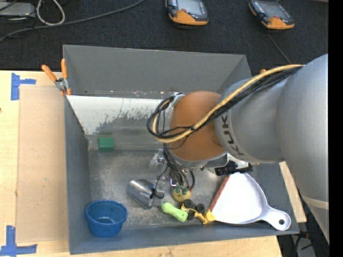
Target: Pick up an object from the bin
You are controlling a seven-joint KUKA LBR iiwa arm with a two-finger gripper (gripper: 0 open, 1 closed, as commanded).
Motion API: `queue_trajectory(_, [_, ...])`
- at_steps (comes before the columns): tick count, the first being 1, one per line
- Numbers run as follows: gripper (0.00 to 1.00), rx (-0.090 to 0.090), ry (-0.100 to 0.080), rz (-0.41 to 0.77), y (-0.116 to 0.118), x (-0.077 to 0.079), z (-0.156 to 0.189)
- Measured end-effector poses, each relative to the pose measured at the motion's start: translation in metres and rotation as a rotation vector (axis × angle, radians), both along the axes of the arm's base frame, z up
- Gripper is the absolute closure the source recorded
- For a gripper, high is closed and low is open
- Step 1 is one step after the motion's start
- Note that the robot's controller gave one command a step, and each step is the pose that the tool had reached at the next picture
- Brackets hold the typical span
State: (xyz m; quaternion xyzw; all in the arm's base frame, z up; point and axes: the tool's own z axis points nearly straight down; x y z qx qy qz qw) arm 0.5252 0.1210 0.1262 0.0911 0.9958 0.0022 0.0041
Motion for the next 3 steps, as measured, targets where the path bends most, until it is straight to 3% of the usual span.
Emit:
queue_trajectory(1, [0.0,-0.003,0.02,-0.074,-0.008,-0.007,-0.027])
queue_trajectory(2, [0.0,0.002,0.001,-0.162,0.0,-0.022,-0.058])
queue_trajectory(3, [1.0,0.0,0.011,-0.24,0.002,-0.022,-0.057])
